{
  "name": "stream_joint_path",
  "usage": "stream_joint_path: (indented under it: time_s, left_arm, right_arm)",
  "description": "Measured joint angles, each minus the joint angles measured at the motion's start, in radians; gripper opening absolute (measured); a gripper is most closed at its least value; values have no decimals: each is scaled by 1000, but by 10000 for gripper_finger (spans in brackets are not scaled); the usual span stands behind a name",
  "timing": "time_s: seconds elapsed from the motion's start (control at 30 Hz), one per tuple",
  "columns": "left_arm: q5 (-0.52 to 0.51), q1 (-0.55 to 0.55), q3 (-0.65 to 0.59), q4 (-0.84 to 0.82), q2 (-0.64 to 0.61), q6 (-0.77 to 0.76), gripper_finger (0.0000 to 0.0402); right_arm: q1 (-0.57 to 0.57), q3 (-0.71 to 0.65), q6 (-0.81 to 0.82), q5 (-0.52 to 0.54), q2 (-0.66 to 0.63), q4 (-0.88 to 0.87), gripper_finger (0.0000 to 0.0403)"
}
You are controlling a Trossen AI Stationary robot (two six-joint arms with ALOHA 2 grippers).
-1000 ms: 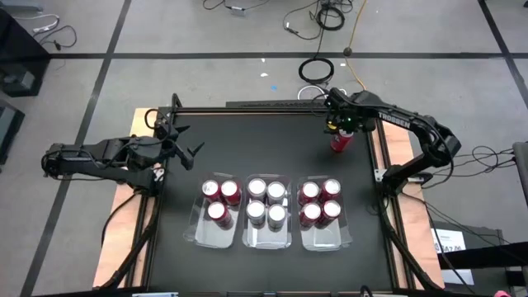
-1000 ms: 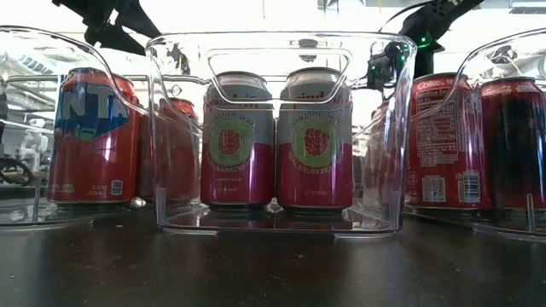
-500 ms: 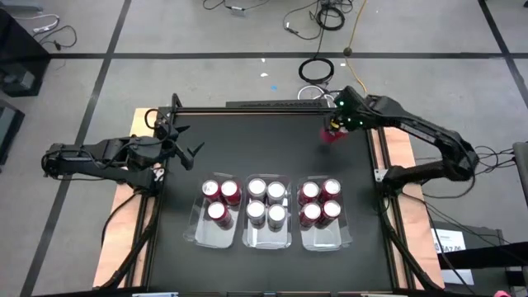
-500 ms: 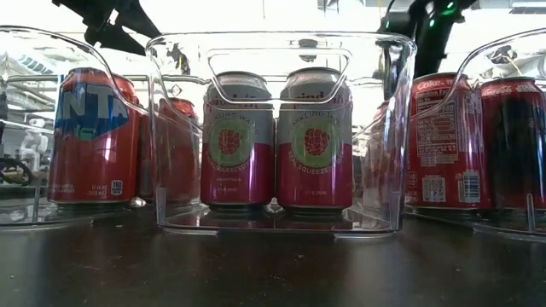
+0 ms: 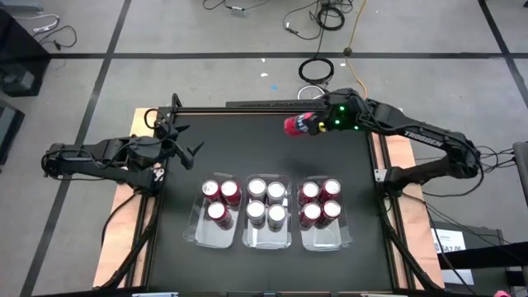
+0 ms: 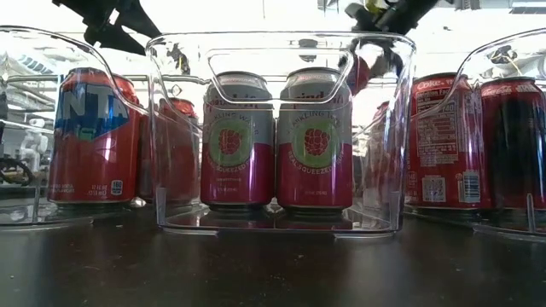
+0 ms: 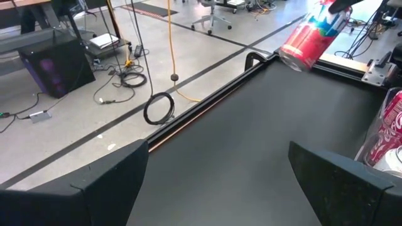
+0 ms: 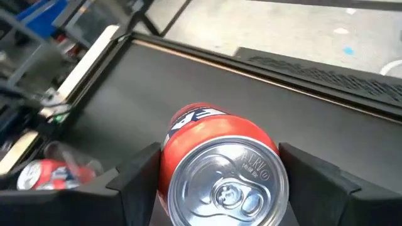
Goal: Sort soda cans
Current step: Put the orange soda can into the left transparent bin
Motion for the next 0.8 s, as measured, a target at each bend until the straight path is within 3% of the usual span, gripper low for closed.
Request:
stream_joint_path:
  time_s: [0.2, 0.43, 0.6, 0.8]
  left_arm:
    - [-1, 0, 0, 0, 0, -6, 393]
    - [-2, 0, 0, -1, 0, -6, 393]
    - [19, 0, 0, -3, 0, -7, 393]
    - [38, 0, 0, -8, 0, -7, 393]
  right_arm:
    - [86, 213, -77, 6, 196, -22, 272]
    - [174, 579, -183, -2, 529, -159, 274]
    - [196, 814, -245, -11, 763, -266, 275]
    - [199, 981, -244, -82, 983, -340, 276]
